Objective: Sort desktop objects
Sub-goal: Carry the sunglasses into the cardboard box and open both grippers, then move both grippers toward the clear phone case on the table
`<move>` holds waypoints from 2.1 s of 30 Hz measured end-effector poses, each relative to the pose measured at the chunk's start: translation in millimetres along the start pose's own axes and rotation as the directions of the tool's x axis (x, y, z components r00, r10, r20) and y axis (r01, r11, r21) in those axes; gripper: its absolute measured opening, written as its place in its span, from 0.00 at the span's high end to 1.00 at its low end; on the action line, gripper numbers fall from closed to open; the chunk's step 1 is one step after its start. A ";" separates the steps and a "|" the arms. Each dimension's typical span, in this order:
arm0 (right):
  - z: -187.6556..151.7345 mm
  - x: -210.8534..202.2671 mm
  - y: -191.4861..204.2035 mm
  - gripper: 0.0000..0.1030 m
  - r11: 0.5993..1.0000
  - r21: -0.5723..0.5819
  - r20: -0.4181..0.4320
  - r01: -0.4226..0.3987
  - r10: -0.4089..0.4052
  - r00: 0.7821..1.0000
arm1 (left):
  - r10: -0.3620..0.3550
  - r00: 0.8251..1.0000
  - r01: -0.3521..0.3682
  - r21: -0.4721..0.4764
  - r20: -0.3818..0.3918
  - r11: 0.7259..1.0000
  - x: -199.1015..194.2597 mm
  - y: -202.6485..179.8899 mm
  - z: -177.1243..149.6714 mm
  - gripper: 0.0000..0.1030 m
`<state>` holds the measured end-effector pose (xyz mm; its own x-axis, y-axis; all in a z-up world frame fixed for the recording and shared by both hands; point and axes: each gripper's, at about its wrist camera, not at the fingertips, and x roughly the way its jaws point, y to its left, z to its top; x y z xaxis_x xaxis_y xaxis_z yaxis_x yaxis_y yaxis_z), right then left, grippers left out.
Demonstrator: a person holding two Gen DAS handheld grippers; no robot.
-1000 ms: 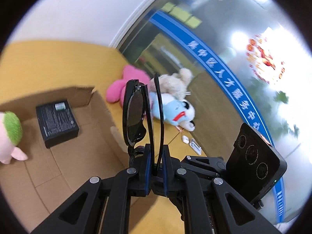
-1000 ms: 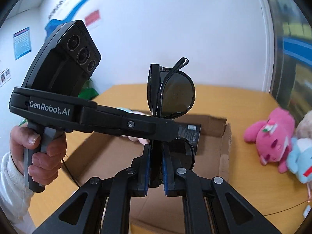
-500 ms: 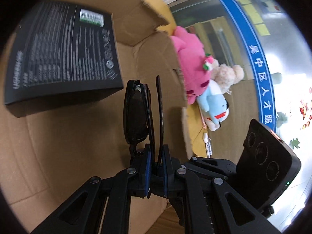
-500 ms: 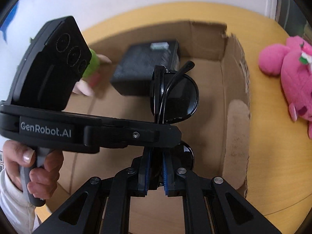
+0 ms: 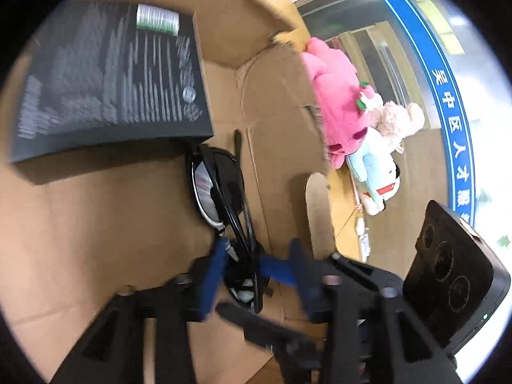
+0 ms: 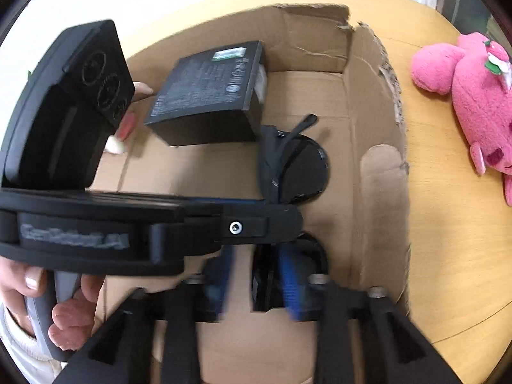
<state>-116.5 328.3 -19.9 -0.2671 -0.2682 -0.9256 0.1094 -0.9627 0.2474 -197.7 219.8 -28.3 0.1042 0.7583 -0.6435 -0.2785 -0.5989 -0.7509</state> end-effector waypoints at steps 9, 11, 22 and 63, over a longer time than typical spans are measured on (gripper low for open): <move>-34.7 -90.9 40.8 0.23 0.981 -0.165 0.253 0.098 -0.054 0.966 | 0.159 0.892 -0.278 0.236 0.423 0.931 -155.6 -94.4 -103.2 0.43; -43.4 -117.9 43.1 0.15 0.977 -0.178 0.338 0.120 -0.054 0.940 | 0.189 0.824 -0.372 0.258 0.534 0.892 -189.6 -115.2 -138.6 0.33; -124.6 -175.2 74.2 0.00 0.989 -0.116 0.568 0.095 -0.012 0.823 | 0.374 0.545 -0.667 0.118 0.750 0.735 -241.0 -126.9 -274.5 0.23; -187.2 -7.7 106.8 0.37 0.897 -0.414 0.131 -0.156 0.228 0.965 | 0.409 0.786 -0.432 -0.060 0.463 0.900 -161.4 -2.6 -352.2 0.27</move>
<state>76.4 234.1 -40.0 -0.3585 -0.4832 -0.7987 0.5363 -0.8069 0.2474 122.5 8.3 25.1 -0.4744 0.4707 -0.7439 -0.2379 -0.8821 -0.4065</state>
